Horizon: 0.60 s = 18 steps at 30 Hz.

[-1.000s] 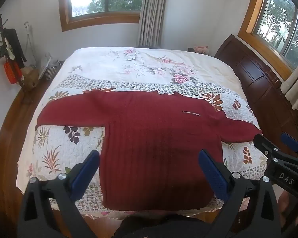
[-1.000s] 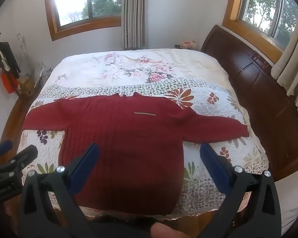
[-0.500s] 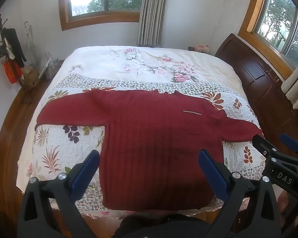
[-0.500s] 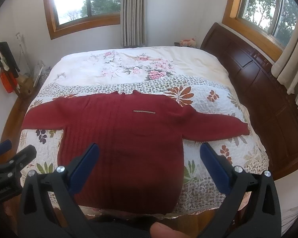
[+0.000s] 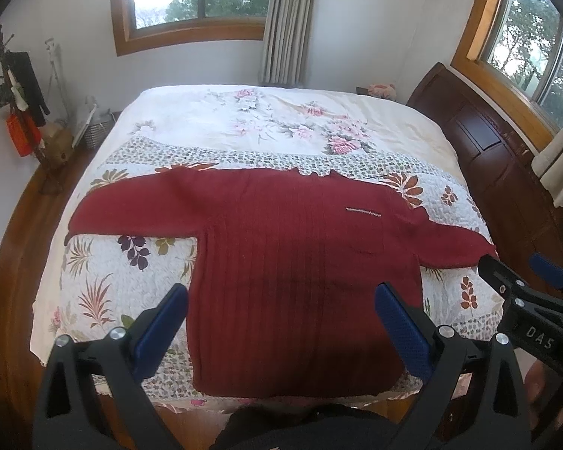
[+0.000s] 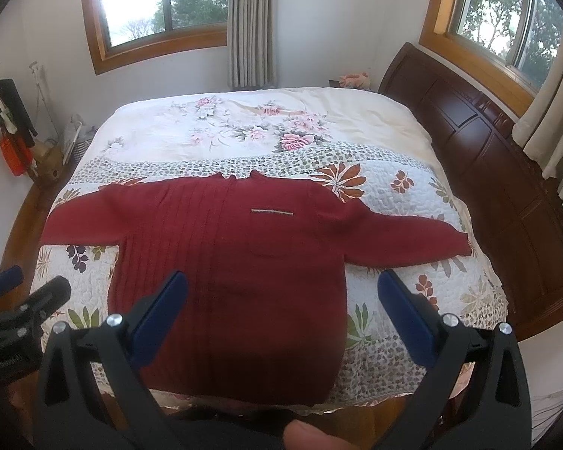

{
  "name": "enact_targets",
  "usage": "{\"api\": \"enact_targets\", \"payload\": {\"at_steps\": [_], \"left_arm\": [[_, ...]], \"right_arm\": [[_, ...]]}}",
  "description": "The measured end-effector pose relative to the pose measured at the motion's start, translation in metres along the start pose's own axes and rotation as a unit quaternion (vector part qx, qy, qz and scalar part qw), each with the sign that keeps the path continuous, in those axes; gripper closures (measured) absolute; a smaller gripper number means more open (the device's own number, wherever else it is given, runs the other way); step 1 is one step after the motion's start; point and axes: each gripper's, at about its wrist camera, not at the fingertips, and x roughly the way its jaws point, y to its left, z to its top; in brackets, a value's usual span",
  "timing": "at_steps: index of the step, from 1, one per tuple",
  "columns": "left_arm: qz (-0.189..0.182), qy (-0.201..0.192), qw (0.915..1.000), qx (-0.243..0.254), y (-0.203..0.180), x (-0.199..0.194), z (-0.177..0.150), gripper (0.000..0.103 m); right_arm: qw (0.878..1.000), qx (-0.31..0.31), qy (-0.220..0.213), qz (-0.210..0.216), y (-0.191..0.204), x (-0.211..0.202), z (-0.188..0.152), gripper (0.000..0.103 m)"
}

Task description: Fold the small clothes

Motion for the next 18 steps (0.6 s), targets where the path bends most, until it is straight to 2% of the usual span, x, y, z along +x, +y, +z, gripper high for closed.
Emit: {"api": "enact_targets", "payload": {"at_steps": [18], "left_arm": [[0.002,-0.002,1.0,0.0,-0.0015,0.0002,-0.0005,0.004]], "right_arm": [[1.0,0.0,-0.001,0.0,0.0001,-0.0002,0.0004,0.002]]}}
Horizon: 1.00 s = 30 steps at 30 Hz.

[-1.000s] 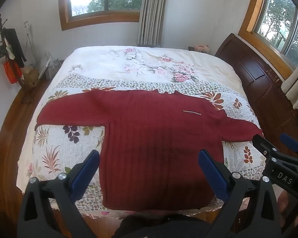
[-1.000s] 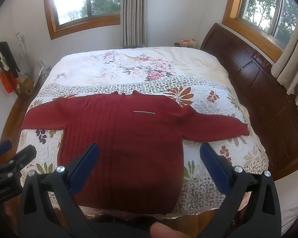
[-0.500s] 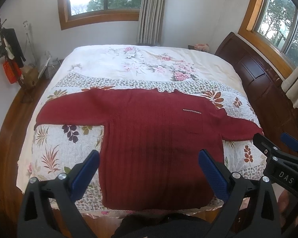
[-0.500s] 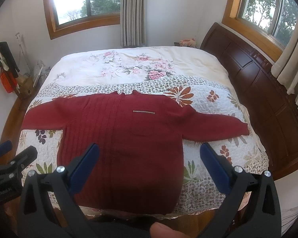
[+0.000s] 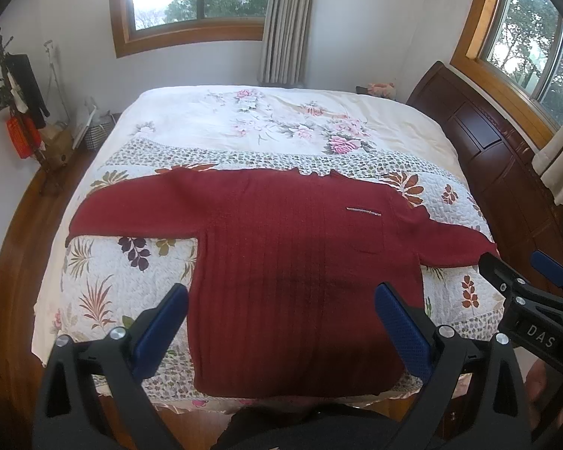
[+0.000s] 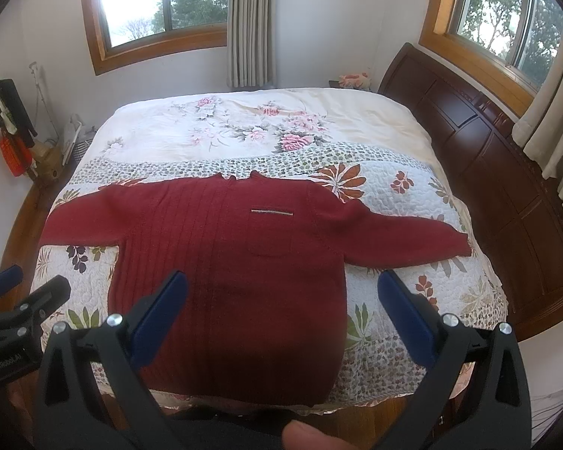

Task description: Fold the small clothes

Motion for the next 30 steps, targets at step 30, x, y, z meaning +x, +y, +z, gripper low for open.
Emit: {"api": "enact_targets", "payload": {"at_steps": [30], "left_arm": [[-0.001,0.003,1.0,-0.001,0.0013,0.0045,0.0016,0.004]], "right_arm": [[1.0,0.0,0.002,-0.002,0.0016,0.0042,0.0008,0.002]]}}
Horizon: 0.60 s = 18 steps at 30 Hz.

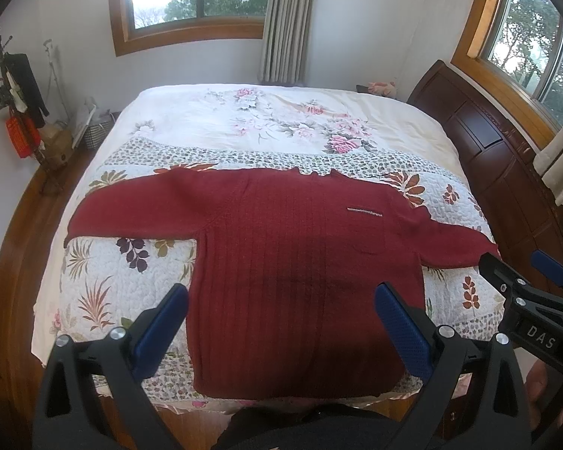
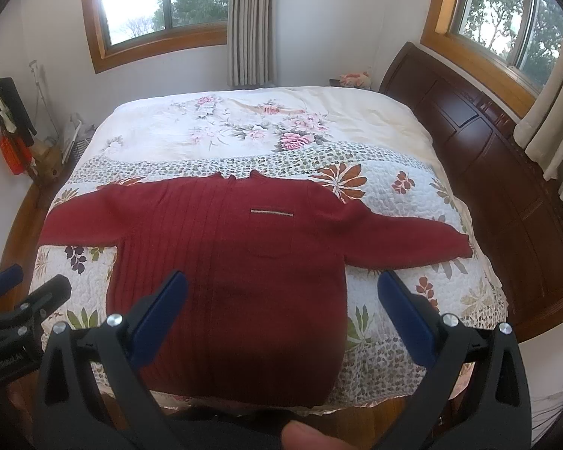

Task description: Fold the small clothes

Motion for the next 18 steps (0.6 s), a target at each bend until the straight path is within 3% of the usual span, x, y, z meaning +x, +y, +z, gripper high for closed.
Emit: {"api": "enact_targets", "payload": {"at_steps": [7,10,12,15,18], "left_arm": [[-0.003,-0.018,0.9997,0.017,-0.003,0.007,0.006,0.004],[-0.021,-0.087,0.994,0.061,-0.01,0.013,0.006,0.004],[-0.018,-0.125,0.9869,0.101,-0.02,0.021,0.004,0.004],[-0.047,-0.101,0.9855,0.128,-0.036,0.039,0.009,0.004],[-0.09,-0.074,0.9881,0.101,-0.042,0.054,0.019,0.004]], "right_arm": [[1.0,-0.005,0.0,-0.005,-0.004,0.012,0.005,0.002],[0.998,-0.028,-0.051,-0.009,-0.014,0.018,0.004,0.002],[0.993,-0.079,-0.088,-0.016,-0.022,0.03,0.0,0.002],[0.992,-0.094,-0.057,-0.067,-0.049,0.065,-0.003,0.002],[0.996,-0.033,-0.035,-0.08,-0.11,0.1,-0.007,0.002]]}}
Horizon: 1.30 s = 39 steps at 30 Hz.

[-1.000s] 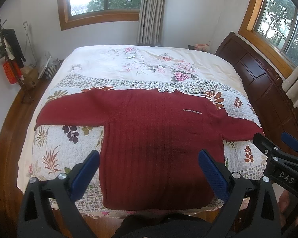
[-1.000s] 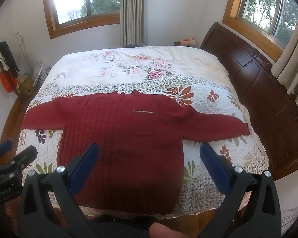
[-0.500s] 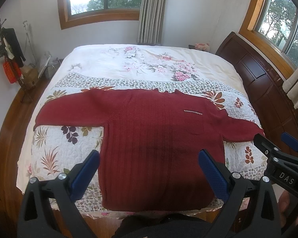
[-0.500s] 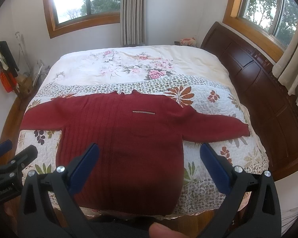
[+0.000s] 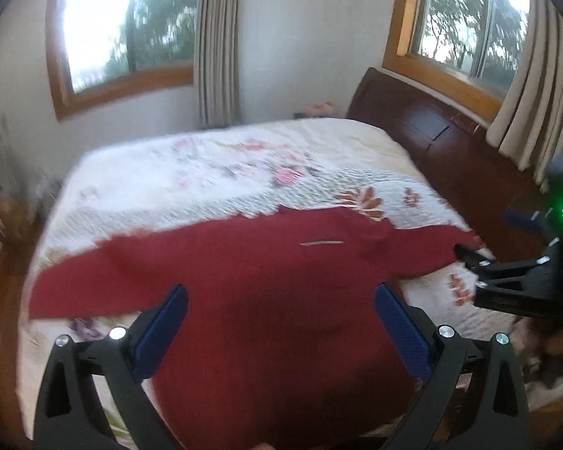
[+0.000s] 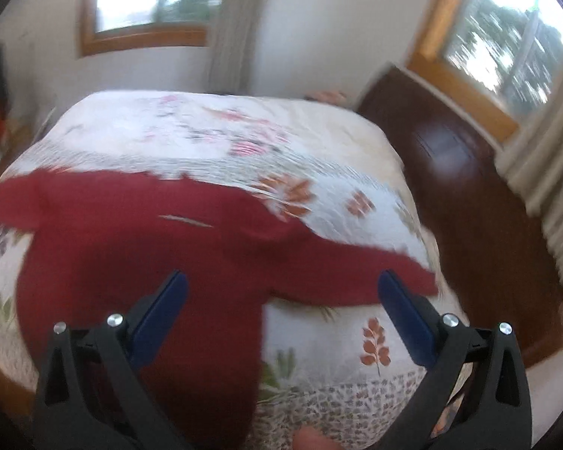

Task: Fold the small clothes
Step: 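Grasp the red sweater's sleeve cuff with the right gripper and lift it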

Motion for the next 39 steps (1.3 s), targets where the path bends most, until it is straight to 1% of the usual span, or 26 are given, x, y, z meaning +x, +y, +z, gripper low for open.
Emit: {"api": "enact_targets", "payload": {"at_steps": [1,2,3,4,6,7,8,9,10,11,12,13,14,15,16,17,18,20,24,25,32,36,37,39], "left_arm": [[-0.006,0.008,0.9999,-0.007,-0.001,0.007,0.003,0.004],[-0.01,0.015,0.9998,-0.01,-0.003,0.013,0.005,0.004],[-0.011,0.02,0.9997,-0.009,-0.006,0.02,0.007,0.004],[-0.01,0.02,0.9997,-0.009,-0.007,0.022,0.008,0.004],[-0.014,0.02,0.9996,-0.01,-0.011,0.026,0.01,0.004],[-0.017,0.021,0.9996,-0.01,-0.013,0.027,0.012,0.004],[-0.022,0.024,0.9994,-0.01,-0.016,0.03,0.015,0.004],[-0.03,0.027,0.9991,-0.009,-0.019,0.032,0.017,0.004],[-0.034,0.027,0.999,-0.008,-0.021,0.032,0.017,0.004],[-0.037,0.03,0.9988,-0.009,-0.023,0.033,0.018,0.004],[-0.039,0.036,0.9985,-0.011,-0.027,0.035,0.019,0.004],[-0.044,0.041,0.9981,-0.014,-0.029,0.036,0.019,0.004],[-0.046,0.043,0.9979,-0.017,-0.03,0.037,0.019,0.004],[-0.046,0.045,0.9977,-0.022,-0.031,0.038,0.018,0.004],[-0.045,0.049,0.9974,-0.028,-0.032,0.039,0.018,0.004],[-0.045,0.051,0.9972,-0.032,-0.032,0.04,0.017,0.004],[-0.043,0.055,0.9968,-0.039,-0.032,0.041,0.016,0.004],[-0.035,0.064,0.9961,-0.05,-0.033,0.043,0.014,0.004],[-0.02,0.071,0.9951,-0.066,-0.037,0.045,0.012,0.004],[-0.017,0.072,0.9948,-0.069,-0.039,0.044,0.012,0.004],[-0.009,0.076,0.9942,-0.075,-0.052,0.043,0.014,0.004],[-0.011,0.08,0.9933,-0.082,-0.056,0.045,0.015,0.004],[-0.015,0.081,0.9928,-0.086,-0.058,0.046,0.015,0.004],[-0.023,0.083,0.9918,-0.094,-0.059,0.047,0.016,0.004]], "right_arm": [[0.999,0.027,0.02,-0.016,-0.024,0.019,-0.004,0.003],[0.997,0.062,0.039,-0.023,-0.051,0.037,-0.009,0.004],[0.995,0.091,0.048,-0.02,-0.069,0.048,-0.014,0.004],[0.988,0.142,0.063,-0.018,-0.101,0.065,-0.022,0.004],[0.972,0.215,0.096,-0.005,-0.15,0.092,-0.036,0.017],[0.955,0.272,0.117,0.019,-0.18,0.112,-0.047,0.036],[0.937,0.32,0.132,0.036,-0.205,0.126,-0.058,0.044],[0.916,0.37,0.146,0.057,-0.228,0.141,-0.071,0.052],[0.882,0.437,0.156,0.087,-0.258,0.16,-0.089,0.053],[0.843,0.5,0.157,0.121,-0.283,0.176,-0.107,0.053],[0.817,0.538,0.153,0.14,-0.296,0.186,-0.118,0.053],[0.783,0.583,0.138,0.165,-0.314,0.198,-0.133,0.051],[0.764,0.607,0.13,0.176,-0.324,0.207,-0.142,0.05],[0.748,0.626,0.123,0.185,-0.333,0.217,-0.149,0.049],[0.727,0.649,0.107,0.2,-0.343,0.227,-0.157,0.048],[0.713,0.661,0.096,0.213,-0.35,0.237,-0.162,0.048],[0.706,0.667,0.09,0.219,-0.355,0.245,-0.165,0.048],[0.7,0.675,0.079,0.221,-0.367,0.263,-0.169,0.048],[0.687,0.688,0.079,0.22,-0.382,0.29,-0.178,0.049],[0.686,0.688,0.078,0.223,-0.386,0.292,-0.182,0.05],[0.692,0.68,0.076,0.231,-0.391,0.303,-0.182,0.05],[0.689,0.681,0.072,0.239,-0.394,0.311,-0.18,0.05],[0.689,0.68,0.072,0.24,-0.394,0.312,-0.179,0.053],[0.693,0.675,0.072,0.243,-0.395,0.314,-0.177,0.062]]}}
